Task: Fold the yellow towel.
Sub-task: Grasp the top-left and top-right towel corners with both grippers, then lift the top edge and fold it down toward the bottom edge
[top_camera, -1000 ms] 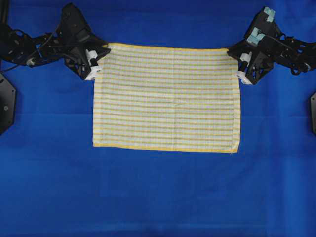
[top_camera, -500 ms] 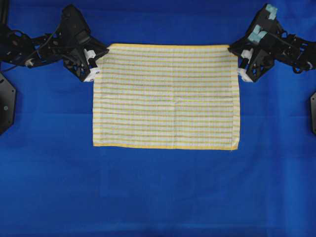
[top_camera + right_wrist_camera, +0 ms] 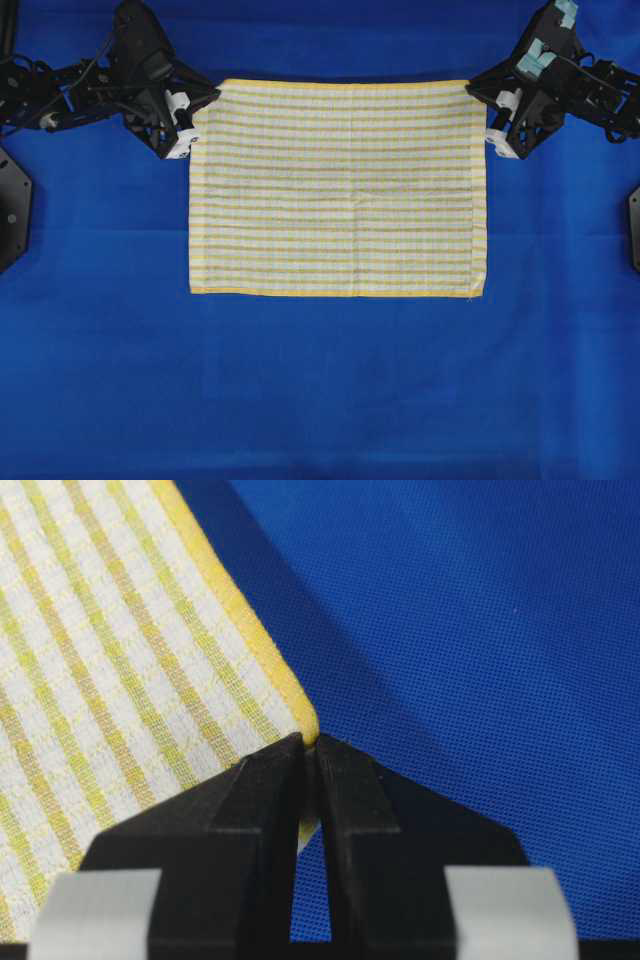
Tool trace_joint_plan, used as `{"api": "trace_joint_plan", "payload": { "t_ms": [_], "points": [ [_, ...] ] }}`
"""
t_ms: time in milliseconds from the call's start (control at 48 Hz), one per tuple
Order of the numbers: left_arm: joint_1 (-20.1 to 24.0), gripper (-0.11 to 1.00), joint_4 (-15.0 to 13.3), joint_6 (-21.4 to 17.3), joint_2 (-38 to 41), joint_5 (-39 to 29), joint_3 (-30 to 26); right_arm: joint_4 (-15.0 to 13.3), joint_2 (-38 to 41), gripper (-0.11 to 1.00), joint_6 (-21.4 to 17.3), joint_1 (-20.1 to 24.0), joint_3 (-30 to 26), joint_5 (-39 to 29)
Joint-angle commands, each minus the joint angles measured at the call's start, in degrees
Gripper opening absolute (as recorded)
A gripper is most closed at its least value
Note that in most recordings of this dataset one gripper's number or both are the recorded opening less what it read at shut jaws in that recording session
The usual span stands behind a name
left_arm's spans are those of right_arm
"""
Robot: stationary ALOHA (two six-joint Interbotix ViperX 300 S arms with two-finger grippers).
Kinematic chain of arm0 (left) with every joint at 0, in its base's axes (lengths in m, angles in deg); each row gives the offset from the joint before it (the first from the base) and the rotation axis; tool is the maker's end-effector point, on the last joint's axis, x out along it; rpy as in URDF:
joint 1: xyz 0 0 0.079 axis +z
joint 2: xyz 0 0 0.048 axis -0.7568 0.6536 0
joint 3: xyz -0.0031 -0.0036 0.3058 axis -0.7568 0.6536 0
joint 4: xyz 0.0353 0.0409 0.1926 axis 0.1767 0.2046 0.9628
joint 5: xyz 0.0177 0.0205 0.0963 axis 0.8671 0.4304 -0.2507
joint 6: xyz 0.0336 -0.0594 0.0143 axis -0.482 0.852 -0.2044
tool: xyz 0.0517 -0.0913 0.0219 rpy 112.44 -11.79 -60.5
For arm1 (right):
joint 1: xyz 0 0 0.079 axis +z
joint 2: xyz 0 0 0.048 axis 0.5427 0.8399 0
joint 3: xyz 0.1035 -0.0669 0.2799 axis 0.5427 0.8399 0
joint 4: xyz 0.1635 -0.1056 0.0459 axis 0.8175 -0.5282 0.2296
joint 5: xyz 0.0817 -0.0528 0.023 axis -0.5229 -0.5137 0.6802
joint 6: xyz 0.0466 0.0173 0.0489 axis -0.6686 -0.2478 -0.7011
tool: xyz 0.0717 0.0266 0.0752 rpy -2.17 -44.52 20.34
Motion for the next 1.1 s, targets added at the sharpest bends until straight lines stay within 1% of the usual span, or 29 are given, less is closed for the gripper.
{"api": "trace_joint_plan", "payload": {
  "t_ms": [0,125,271,459,604,688,834,1084],
  "points": [
    [-0.8,0.05,0.1,0.3,-1.1,0.0,-0.4,0.0,-1.2,0.04,-0.1,-0.1,-0.3,0.2],
    [-2.7,0.05,0.0,0.4,-1.7,0.0,-0.2,0.0,-2.5,0.04,-0.3,0.8,0.1,-0.1],
    [-5.2,0.05,0.0,1.0,-3.4,-0.3,1.0,0.3,-4.7,0.04,-0.8,3.6,1.3,-1.9],
    [-9.6,0.05,-0.1,3.5,-7.4,-0.4,2.6,1.7,-8.3,0.04,-1.9,8.5,3.3,-3.3],
    [-14.2,0.05,-0.1,5.0,-10.2,-1.3,3.7,2.9,-10.1,0.04,-4.0,12.9,4.9,-3.4],
    [-17.2,0.05,0.0,6.6,-11.3,-1.6,4.1,3.4,-10.7,0.04,-5.5,15.6,5.5,-3.7],
    [-23.0,0.05,0.0,10.6,-12.2,-1.6,4.7,3.8,-11.0,0.04,-8.2,20.3,5.8,-4.7],
    [-30.4,0.05,0.0,15.9,-12.6,-2.2,4.9,4.0,-11.0,0.04,-12.0,27.2,5.5,-5.2]
  ]
}}
